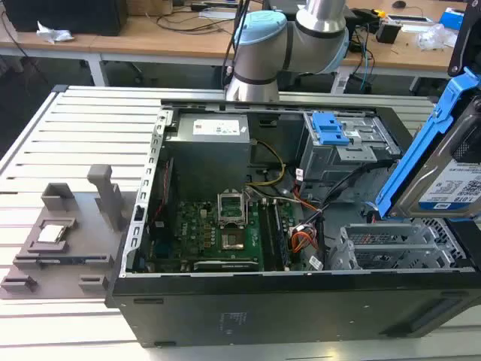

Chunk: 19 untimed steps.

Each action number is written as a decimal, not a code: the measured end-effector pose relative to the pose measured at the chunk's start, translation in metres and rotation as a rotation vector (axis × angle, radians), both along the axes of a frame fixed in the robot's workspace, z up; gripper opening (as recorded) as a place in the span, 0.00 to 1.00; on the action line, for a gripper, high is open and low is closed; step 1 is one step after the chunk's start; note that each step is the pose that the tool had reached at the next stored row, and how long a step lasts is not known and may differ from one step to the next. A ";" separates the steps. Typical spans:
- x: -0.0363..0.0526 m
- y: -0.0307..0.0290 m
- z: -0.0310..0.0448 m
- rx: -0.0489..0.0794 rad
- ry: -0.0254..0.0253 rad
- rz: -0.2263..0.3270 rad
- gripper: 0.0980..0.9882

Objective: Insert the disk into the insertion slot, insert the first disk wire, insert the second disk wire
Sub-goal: 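Insert the disk into the insertion slot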

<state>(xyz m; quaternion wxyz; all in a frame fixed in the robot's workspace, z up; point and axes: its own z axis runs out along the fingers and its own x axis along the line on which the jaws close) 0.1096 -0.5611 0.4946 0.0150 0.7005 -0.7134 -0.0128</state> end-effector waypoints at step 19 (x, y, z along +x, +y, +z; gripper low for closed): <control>-0.0001 0.0000 -0.0147 0.000 0.0000 0.000 0.30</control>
